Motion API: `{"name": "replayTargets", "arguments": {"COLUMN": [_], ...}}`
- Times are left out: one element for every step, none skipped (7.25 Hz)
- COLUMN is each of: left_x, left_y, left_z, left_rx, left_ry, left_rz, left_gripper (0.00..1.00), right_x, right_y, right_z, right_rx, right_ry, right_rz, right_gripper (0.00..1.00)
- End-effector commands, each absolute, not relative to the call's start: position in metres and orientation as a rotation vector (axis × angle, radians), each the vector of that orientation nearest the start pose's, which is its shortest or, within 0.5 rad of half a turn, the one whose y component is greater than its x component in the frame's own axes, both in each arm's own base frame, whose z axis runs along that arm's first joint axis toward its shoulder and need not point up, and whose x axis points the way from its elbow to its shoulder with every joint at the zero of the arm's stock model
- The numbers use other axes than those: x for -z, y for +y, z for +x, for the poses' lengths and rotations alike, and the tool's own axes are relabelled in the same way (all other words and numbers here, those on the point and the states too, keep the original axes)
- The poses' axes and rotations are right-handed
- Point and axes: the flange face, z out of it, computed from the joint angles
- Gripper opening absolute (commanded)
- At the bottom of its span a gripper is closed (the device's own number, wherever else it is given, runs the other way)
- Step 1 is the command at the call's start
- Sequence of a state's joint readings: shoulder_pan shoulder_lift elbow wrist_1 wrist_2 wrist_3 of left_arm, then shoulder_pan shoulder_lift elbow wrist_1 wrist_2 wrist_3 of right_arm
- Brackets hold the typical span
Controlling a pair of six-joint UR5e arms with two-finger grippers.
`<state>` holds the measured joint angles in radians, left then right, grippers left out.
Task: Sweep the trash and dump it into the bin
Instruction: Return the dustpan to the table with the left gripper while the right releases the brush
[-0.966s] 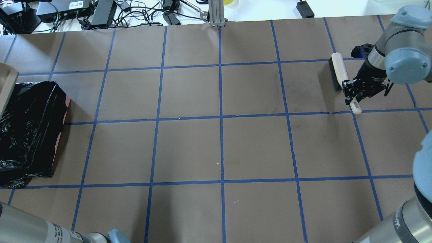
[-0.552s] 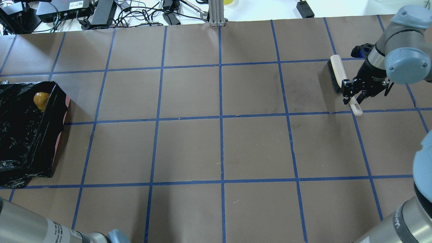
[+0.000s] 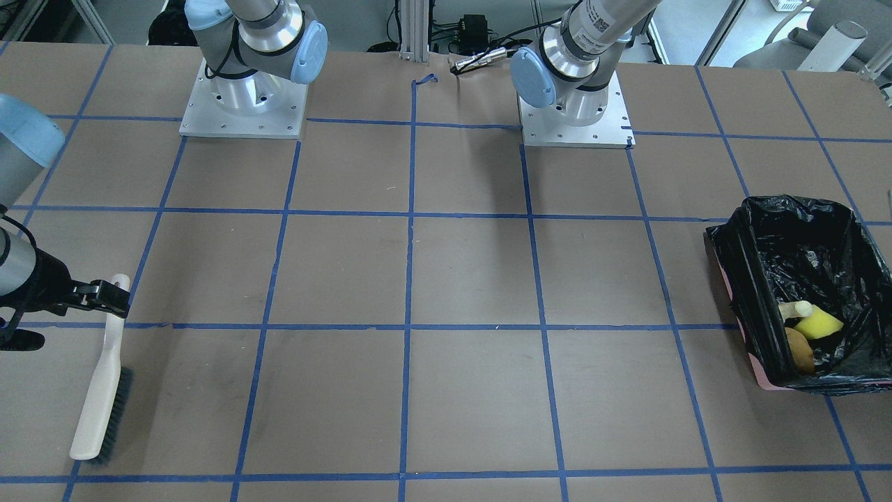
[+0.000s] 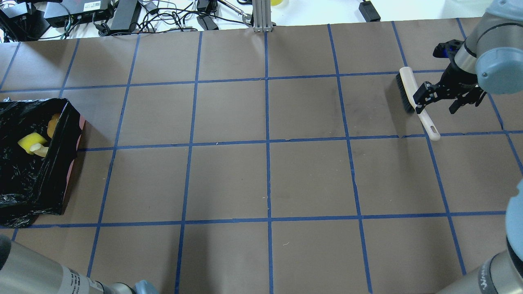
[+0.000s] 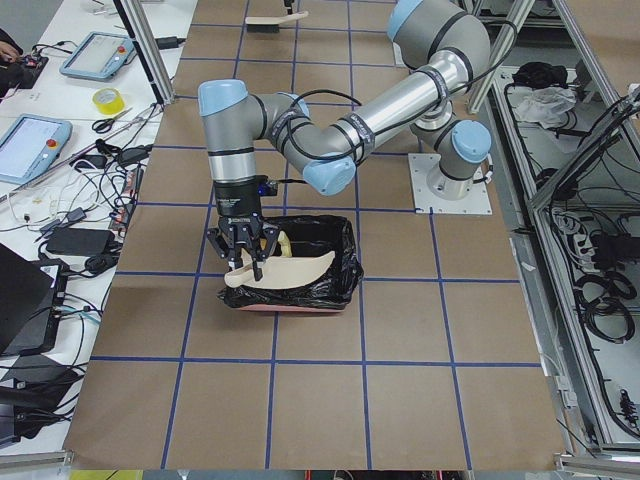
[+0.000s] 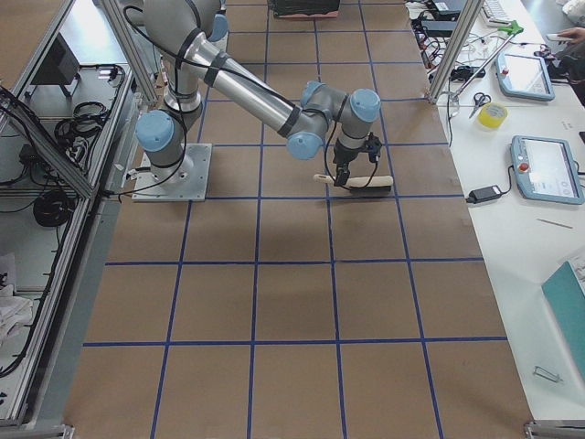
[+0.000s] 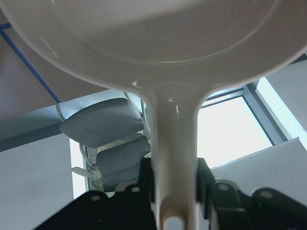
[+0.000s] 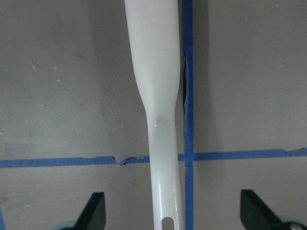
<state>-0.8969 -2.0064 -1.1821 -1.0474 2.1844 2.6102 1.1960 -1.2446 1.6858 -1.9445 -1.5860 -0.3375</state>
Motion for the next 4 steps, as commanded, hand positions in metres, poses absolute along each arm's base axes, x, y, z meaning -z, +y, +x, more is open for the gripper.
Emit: {"name": "replayTargets", "arguments": {"left_x": [-0.494, -0.48, -0.483, -0.478], "left_y": [-0.616, -0.631, -0.637, -0.644], "left_z": [0.348, 0.318, 0.29, 0.27], "left_rx": [0.729, 0.555, 0.404, 0.322], "left_ry": [-2.161, -2.168, -2.245, -2.252], "left_rz": [-2.772, -2.758, -2.691, -2.656], "left_gripper": [0.0, 0.0, 0.0, 0.0], "right_x": [-0.366, -0.387, -0.41, -0.437], "right_y": [-0.576, -0.572, -0.577, -0.578], "right_z": [-0.081, -0.069, -0.04, 0.003], "right_rx": [0.065, 0.078, 0.119, 0.139], "right_ry": [3.164, 3.146, 3.171, 3.169], "right_rz": [0.114, 0.204, 0.128, 0.055], "right_gripper": [1.0, 1.0, 1.0, 1.0]}}
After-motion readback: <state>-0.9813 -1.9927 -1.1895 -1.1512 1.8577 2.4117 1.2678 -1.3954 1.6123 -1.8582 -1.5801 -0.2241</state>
